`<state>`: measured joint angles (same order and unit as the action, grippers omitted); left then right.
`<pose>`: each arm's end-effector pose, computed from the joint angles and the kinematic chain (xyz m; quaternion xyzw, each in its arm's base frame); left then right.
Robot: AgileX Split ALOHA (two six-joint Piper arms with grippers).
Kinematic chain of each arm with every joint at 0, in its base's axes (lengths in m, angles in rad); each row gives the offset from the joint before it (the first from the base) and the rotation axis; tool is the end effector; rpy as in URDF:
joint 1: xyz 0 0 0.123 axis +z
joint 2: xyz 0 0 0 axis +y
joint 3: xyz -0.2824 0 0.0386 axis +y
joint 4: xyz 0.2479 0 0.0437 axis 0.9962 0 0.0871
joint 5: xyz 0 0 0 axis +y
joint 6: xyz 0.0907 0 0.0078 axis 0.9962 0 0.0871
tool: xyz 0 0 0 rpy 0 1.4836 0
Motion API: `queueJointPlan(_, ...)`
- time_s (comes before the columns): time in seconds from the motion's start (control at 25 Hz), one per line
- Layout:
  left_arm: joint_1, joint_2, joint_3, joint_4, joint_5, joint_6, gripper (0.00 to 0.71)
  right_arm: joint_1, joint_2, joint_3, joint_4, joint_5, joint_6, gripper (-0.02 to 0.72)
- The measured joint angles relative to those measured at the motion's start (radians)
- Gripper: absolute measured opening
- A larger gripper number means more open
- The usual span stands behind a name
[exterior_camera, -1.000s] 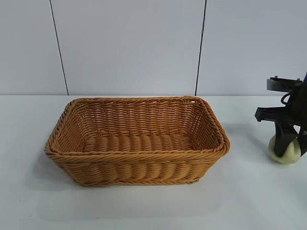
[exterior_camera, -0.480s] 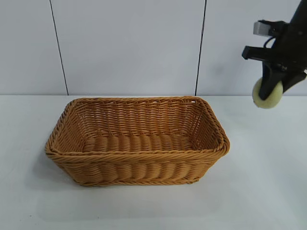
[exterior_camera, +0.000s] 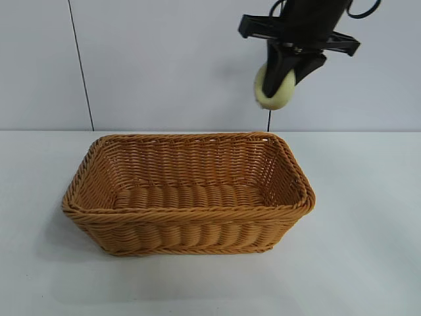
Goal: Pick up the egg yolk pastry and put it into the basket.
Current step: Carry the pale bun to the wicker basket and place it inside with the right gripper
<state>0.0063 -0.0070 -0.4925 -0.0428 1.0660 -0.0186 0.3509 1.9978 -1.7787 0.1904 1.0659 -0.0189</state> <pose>-0.0053 -0.0034 0.2747 -0.0098 0.8545 -0.0246 0.5188 0.4050 0.1643 0.2694 -0.1506 0.9670 0.1195 0.1671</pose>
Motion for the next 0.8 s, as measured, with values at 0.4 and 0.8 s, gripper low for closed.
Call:
queueJointPlan(0.4,0.0,0.0,0.0,0.0,0.0,0.0,0.661,0.239,0.105,-0.001,-0.01,-0.125,0.029,0.115)
queueJointPlan(0.8,0.0,0.0,0.0,0.0,0.0,0.0,0.661,0.248,0.245,-0.001,-0.039,-0.152,0.046,0.151)
